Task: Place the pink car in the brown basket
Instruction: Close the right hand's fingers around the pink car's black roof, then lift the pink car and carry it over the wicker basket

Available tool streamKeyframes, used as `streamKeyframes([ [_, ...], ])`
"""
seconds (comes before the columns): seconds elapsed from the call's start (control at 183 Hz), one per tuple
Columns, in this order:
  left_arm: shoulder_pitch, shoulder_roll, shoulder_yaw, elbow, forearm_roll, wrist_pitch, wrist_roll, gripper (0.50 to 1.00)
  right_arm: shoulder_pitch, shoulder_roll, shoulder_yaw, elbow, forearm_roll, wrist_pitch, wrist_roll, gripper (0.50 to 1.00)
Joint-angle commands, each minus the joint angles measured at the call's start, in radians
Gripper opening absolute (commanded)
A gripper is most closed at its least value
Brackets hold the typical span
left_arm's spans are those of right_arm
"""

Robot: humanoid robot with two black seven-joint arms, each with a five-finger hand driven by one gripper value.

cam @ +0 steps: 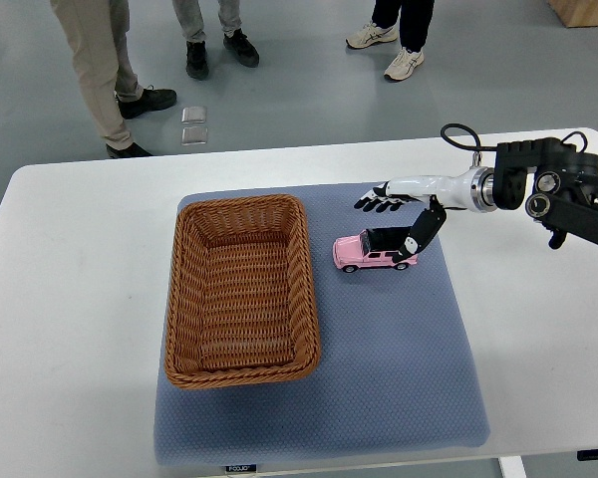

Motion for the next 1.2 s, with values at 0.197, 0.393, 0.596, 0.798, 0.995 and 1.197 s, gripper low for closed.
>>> streamKeyframes([
  [0.197, 0.0, 0.0, 0.0, 0.003, -0.001, 0.0, 0.0, 1.0, -0.055, 0.027, -0.012, -0.024, -0.06, -0.068, 0.001, 0.891],
  [0.393, 0.0, 0.0, 0.0, 0.003, 0.001, 0.0, 0.0, 1.0, -0.073, 0.059, -0.019, -0.067, -0.095, -0.111, 0.001, 0.801],
  [0.596, 0.0, 0.0, 0.0, 0.004, 0.001, 0.0, 0.0, 1.0, -0.084, 0.076, -0.025, -0.088, -0.098, -0.126, 0.003, 0.729],
  [0.798, 0.0, 0.0, 0.0, 0.008, -0.001, 0.0, 0.0, 1.0, -0.085, 0.077, -0.022, -0.094, -0.112, -0.128, 0.004, 0.59],
  [0.995, 0.0, 0.0, 0.0, 0.008, 0.001, 0.0, 0.0, 1.0, -0.05, 0.053, -0.021, -0.087, -0.101, -0.114, 0.006, 0.5],
  [1.197, 0.0, 0.0, 0.0, 0.006, -0.001, 0.0, 0.0, 1.0, -0.003, -0.012, -0.018, -0.041, -0.09, -0.088, 0.006, 0.5],
])
